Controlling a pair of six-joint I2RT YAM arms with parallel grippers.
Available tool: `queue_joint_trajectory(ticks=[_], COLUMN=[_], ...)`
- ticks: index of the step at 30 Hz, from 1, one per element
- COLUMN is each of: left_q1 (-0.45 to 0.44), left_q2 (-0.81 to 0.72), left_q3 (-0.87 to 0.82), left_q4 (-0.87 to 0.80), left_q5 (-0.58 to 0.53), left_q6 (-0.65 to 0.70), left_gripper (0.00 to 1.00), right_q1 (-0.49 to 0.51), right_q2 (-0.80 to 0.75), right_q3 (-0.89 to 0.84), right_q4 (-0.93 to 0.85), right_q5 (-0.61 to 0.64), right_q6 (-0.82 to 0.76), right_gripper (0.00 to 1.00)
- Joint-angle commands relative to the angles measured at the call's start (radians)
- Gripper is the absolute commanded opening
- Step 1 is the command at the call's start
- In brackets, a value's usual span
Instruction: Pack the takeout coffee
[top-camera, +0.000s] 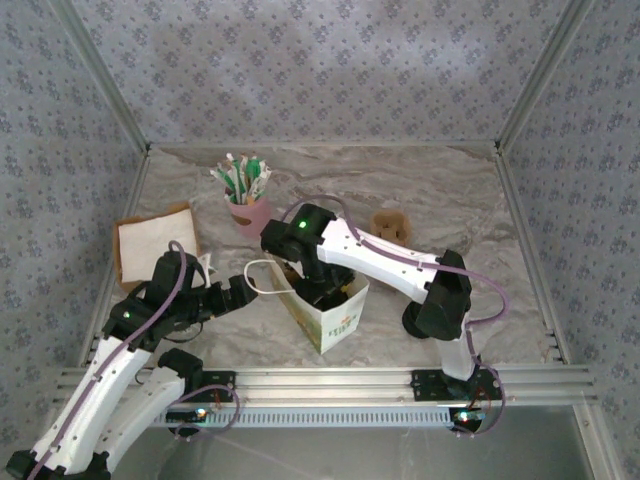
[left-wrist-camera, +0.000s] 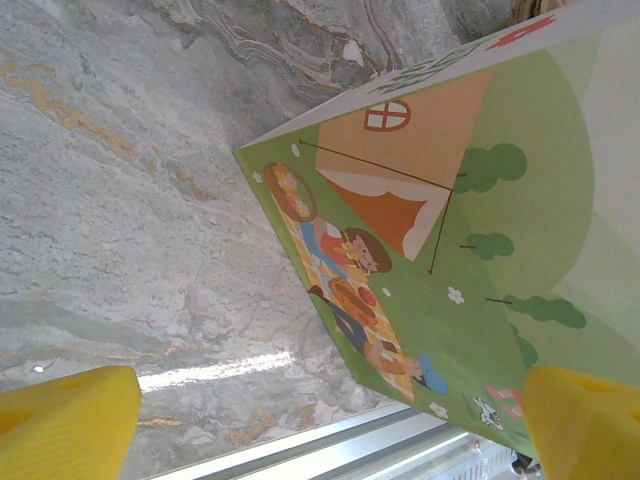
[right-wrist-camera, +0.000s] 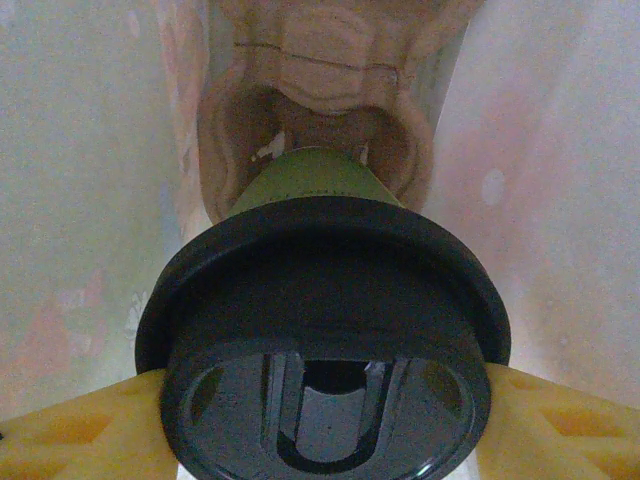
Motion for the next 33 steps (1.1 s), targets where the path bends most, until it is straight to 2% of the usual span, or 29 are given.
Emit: queue_joint_trajectory(ticks=[1, 33], left_q1=[-0.006, -0.006], left_q2=[-0.010, -0.014], left_q3=[0.018, 0.014], left_q4=[-0.016, -0.020], left_q5=[-0.011, -0.015], left_q6=[-0.003, -0.005], left_gripper=[0.98, 0.98], right_q1=[-0.003, 0.002], right_q2=[-0.023, -0.046], right_q3=[-0.020, -0.038], right_q4=[-0.027, 0.011], right_q5=[-0.011, 0.016], right_q6=[-0.020, -0.020], right_gripper=[0.69, 0.69])
